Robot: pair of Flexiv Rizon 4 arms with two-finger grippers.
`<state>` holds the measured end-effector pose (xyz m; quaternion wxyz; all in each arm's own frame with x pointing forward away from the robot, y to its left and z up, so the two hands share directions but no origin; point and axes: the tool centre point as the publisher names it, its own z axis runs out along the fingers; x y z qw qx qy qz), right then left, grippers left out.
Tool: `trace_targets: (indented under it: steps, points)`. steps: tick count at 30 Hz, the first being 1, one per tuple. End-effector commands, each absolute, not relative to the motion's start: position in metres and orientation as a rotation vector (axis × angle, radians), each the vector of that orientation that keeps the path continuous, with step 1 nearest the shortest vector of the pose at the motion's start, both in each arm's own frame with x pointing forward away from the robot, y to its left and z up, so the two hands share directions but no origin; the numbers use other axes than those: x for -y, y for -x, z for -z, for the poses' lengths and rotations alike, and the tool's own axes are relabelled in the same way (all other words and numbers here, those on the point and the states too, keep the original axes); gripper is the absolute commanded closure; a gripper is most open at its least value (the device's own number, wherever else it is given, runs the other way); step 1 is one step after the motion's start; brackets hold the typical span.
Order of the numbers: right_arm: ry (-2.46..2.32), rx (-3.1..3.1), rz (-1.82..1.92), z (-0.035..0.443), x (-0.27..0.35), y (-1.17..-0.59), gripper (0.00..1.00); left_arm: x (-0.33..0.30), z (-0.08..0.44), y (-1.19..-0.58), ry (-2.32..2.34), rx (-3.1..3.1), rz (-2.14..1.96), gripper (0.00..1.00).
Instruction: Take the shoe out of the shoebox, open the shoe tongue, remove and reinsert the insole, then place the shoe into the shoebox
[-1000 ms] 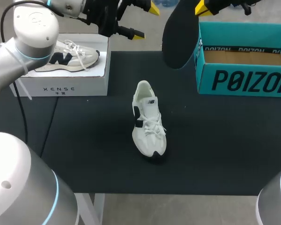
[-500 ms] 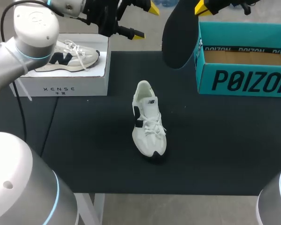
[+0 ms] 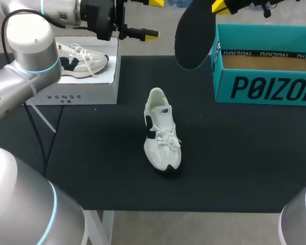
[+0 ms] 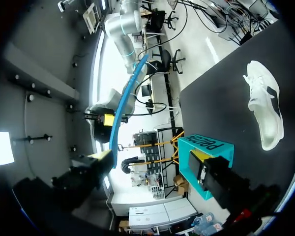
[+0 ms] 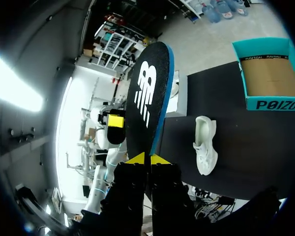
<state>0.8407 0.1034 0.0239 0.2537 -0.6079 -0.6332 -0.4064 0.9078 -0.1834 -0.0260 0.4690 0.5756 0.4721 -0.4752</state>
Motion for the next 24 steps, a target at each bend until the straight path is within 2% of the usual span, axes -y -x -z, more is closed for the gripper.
trace_targets:
  steps: [1,10,24]
  points:
    - [1.572,1.713,1.062,-0.021,-0.106,-0.86,1.0,0.191,0.019,-0.903,-1.436,-1.137,1.168,0.0]
    - [1.499,1.706,0.935,-0.018,-0.11,-0.882,1.0,0.207,0.002,-0.887,-1.429,-1.044,1.137,0.0]
    - [1.445,1.745,0.788,-0.011,-0.132,-0.898,1.0,0.23,0.009,-0.881,-1.414,-0.963,1.156,0.0]
